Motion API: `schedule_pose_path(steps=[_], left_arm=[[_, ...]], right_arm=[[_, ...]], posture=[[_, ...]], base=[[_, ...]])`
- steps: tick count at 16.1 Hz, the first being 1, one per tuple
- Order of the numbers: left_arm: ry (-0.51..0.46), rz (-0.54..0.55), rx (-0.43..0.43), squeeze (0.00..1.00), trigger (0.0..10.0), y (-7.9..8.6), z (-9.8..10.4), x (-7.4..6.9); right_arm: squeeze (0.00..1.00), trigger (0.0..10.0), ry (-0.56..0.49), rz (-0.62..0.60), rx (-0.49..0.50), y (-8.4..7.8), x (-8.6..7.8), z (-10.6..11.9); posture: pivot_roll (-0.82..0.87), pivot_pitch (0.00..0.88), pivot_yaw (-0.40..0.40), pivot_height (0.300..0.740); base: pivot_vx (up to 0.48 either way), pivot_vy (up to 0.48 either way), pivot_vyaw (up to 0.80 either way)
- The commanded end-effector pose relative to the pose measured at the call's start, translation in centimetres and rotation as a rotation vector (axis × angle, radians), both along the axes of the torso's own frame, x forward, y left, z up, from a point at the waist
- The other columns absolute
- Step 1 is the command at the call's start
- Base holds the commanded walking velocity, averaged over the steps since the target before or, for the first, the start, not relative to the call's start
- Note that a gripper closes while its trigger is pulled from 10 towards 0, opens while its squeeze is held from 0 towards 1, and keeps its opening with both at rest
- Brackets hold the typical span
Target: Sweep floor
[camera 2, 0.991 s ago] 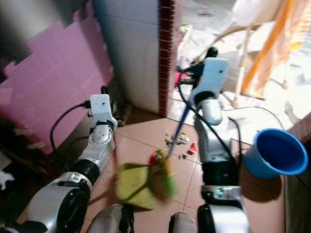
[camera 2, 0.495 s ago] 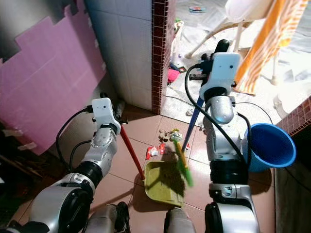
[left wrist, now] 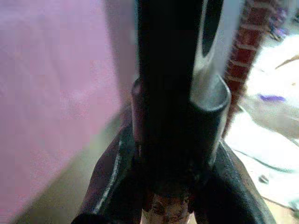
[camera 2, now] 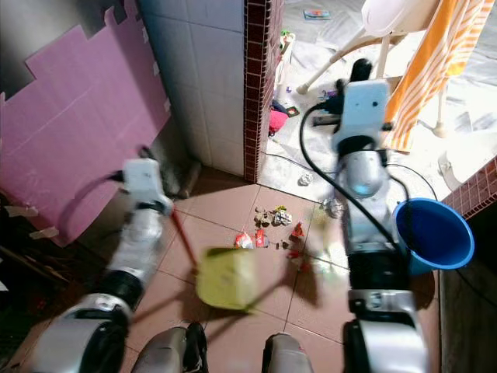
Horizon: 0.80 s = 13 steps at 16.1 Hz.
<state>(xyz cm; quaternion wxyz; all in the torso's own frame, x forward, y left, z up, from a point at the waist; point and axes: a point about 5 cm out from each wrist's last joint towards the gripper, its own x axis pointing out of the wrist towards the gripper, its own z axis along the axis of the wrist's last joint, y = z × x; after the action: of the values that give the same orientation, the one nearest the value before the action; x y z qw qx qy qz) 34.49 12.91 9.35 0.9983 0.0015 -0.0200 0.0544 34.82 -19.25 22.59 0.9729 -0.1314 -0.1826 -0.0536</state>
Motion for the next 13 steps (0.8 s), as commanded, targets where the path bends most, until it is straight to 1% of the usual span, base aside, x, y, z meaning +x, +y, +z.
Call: schedule_pose_path(steps=[1, 2, 3, 5, 6, 7, 8, 9, 11, 12, 13], left_arm=[[-0.065, -0.005, 0.04, 0.0, 10.0, 0.2, 0.9, -0.1], [-0.049, 0.003, 0.047, 0.0, 10.0, 0.7, 0.3, -0.4], [-0.037, 0.007, 0.054, 0.0, 10.0, 0.8, 0.0, -0.5], [-0.007, 0.009, 0.045, 0.0, 10.0, 0.5, -0.9, -0.9], [0.013, 0.017, 0.031, 0.0, 10.0, 0.3, -1.2, -0.9], [0.046, 0.014, 0.007, 0.0, 10.0, -0.2, -1.6, -0.9], [0.049, 0.007, 0.002, 0.0, 10.0, -0.3, -1.6, -0.8], [0.073, -0.009, 0.002, 0.0, 10.0, -0.6, -1.9, -0.8], [0.106, -0.024, 0.006, 0.0, 10.0, -0.7, -2.3, -0.8], [0.112, -0.029, -0.004, 0.0, 10.0, -0.8, -2.4, -0.8], [0.118, -0.03, -0.009, 0.0, 10.0, -0.8, -2.5, -0.8]], right_arm=[[0.0, 10.0, -0.044, 0.001, -0.022, 0.2, 0.0, 0.6], [0.0, 10.0, -0.009, 0.004, -0.025, 0.2, 0.0, -0.6], [0.0, 10.0, 0.009, 0.007, -0.012, 0.3, 0.0, -1.1], [0.0, 10.0, 0.086, 0.031, 0.064, 0.8, 0.0, -3.7], [0.0, 10.0, 0.102, 0.04, 0.082, 1.2, 0.0, -4.3], [0.0, 10.0, 0.144, 0.076, 0.128, 2.4, 0.1, -5.6], [0.0, 10.0, 0.153, 0.084, 0.14, 2.7, 0.1, -5.9], [0.0, 10.0, 0.176, 0.132, 0.172, 4.2, 0.2, -6.4], [0.0, 10.0, 0.199, 0.213, 0.228, 6.1, 0.2, -6.5], [0.0, 10.0, 0.23, 0.272, 0.298, 7.0, 0.1, -6.6], [0.0, 10.0, 0.24, 0.29, 0.328, 7.3, 0.1, -6.6]], posture=[[-0.12, 0.15, 0.025, 0.74], [-0.11, 0.154, 0.023, 0.74], [-0.11, 0.154, 0.023, 0.74], [-0.11, 0.159, 0.022, 0.74], [-0.11, 0.16, 0.024, 0.74], [-0.11, 0.16, 0.024, 0.74], [-0.11, 0.16, 0.025, 0.74], [-0.11, 0.154, 0.028, 0.74], [-0.11, 0.156, 0.031, 0.74], [-0.11, 0.158, 0.033, 0.74], [-0.11, 0.157, 0.032, 0.74]], base=[[0.0, 0.0, 0.0], [0.0, 0.0, 0.0], [0.0, 0.0, 0.0], [0.0, 0.0, 0.0], [0.0, 0.0, 0.0], [0.0, 0.0, 0.0], [0.0, 0.0, 0.0], [0.0, 0.0, 0.0], [0.0, 0.0, 0.0], [0.0, 0.0, 0.0], [0.0, 0.0, 0.0]])
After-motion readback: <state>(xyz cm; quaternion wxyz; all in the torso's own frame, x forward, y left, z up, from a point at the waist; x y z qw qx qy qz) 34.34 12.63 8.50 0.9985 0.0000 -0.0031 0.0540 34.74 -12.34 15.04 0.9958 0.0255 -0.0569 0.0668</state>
